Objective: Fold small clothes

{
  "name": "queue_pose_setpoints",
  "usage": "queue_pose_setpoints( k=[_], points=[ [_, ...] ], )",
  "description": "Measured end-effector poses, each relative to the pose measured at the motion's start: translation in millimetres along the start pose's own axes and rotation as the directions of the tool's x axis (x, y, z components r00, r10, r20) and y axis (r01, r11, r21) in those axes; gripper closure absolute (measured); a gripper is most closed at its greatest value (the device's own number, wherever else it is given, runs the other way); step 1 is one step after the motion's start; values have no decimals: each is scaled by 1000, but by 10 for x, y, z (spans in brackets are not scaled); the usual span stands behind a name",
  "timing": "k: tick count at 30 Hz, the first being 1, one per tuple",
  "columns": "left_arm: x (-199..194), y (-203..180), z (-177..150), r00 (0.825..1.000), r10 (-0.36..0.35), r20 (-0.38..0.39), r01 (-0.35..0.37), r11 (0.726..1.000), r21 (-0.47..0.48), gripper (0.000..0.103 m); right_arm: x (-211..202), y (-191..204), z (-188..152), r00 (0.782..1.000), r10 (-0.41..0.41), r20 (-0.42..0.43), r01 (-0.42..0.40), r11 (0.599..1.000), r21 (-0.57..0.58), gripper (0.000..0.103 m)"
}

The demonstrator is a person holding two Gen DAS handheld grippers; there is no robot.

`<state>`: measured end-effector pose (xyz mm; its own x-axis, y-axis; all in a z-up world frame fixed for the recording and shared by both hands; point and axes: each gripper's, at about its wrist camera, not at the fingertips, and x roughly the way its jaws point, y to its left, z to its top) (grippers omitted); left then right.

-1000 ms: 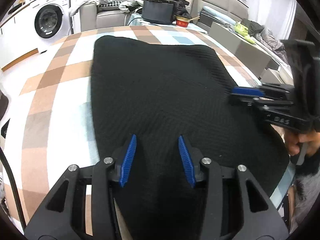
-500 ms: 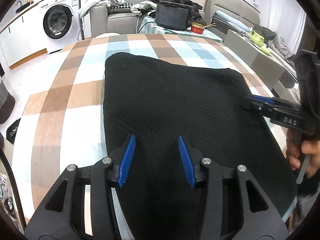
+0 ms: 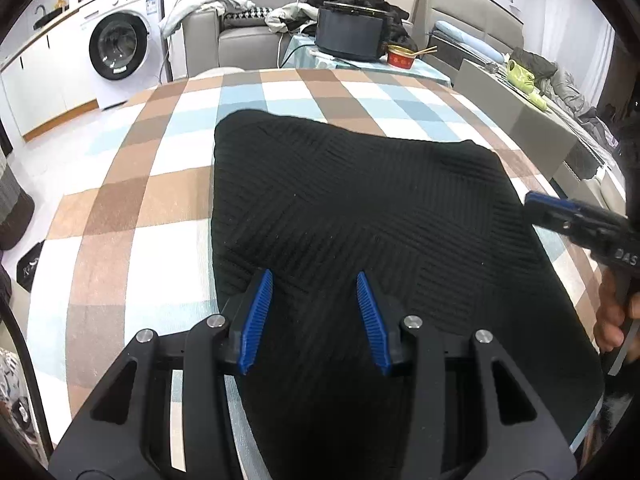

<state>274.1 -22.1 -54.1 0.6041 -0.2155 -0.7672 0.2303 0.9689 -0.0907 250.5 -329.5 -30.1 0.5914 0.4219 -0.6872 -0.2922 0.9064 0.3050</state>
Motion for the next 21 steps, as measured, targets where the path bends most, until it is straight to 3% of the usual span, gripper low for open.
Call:
queue_pose_setpoints(
  k=[5,7,8,9,11,13,19,21],
  points=[
    [22,18,22,1000,1,-1,-1,1000,-2,61,186,-38,-26,1000,10,-26,-10,1000,13,64],
    [53,37,41,1000,-4,-5,4,1000,-12,61,282,-37,15,999,-1,-39,1,1000,12,78],
    [67,44,45,1000,-7,-8,7,1000,-16,61,311,-26,37,999,-12,-46,12,1000,6,91],
    [74,50,41,1000,-8,-7,8,1000,-18,61,303,1,63,999,-10,-41,10,1000,-5,94],
    [75,50,26,1000,-7,-5,7,1000,-13,61,143,115,96,999,16,37,-14,998,-58,95],
    [69,44,15,1000,-4,-5,4,1000,-7,61,16,215,105,997,-24,80,33,993,-109,95],
    [54,11,21,1000,0,-2,0,1000,2,61,353,94,35,989,-135,-53,129,986,-106,95],
    [16,6,40,1000,6,11,-6,1000,6,61,320,83,26,992,-122,-30,119,989,-93,92]
  ],
)
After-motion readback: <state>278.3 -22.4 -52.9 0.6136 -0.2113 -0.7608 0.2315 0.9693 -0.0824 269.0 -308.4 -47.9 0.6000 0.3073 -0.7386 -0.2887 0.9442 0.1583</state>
